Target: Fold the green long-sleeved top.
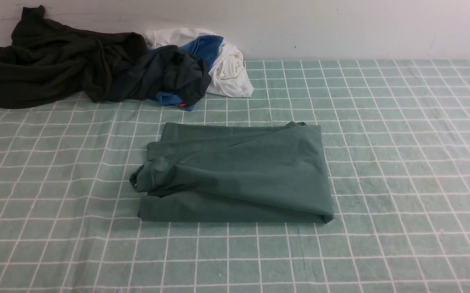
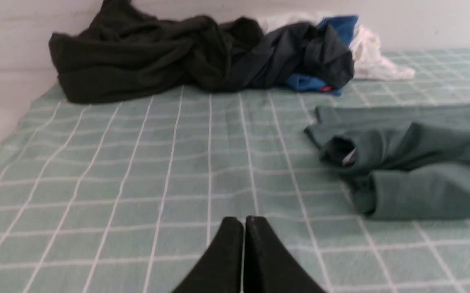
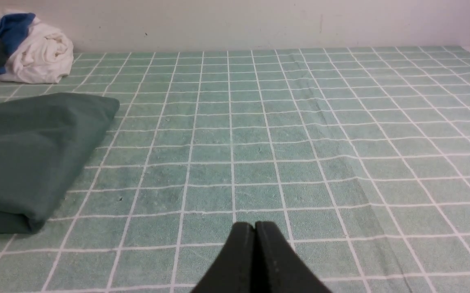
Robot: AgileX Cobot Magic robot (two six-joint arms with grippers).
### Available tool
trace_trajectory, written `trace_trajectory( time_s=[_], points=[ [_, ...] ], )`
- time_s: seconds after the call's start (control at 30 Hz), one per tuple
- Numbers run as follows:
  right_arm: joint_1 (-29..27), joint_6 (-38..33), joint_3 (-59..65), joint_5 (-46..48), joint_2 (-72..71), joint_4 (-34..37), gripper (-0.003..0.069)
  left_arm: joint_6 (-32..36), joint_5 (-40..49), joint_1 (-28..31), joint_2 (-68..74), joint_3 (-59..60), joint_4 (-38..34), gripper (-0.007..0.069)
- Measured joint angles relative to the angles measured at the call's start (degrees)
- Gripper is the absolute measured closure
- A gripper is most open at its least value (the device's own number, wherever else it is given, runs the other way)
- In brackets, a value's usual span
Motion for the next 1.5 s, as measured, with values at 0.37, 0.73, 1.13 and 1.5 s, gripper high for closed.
trace_trajectory(
  time_s=[0.37,0.73,1.13,1.5],
  points=[
    [0.0,0.1,0.0,0.1,0.0,0.0,0.0673,2.2,3.3,0.5,-0.3,1.8,0.1,0.0628],
    [0.0,0.1,0.0,0.1,0.0,0.0,0.0673,2.2,3.4,0.5,-0.3,1.8,0.0,0.0627],
    [0.0,0.2,0.0,0.2,0.0,0.0,0.0673,2.6,3.7,0.5,-0.3,1.7,1.3,0.0627],
    [0.0,0.2,0.0,0.2,0.0,0.0,0.0673,2.6,3.7,0.5,-0.3,1.7,1.3,0.0627]
  ],
)
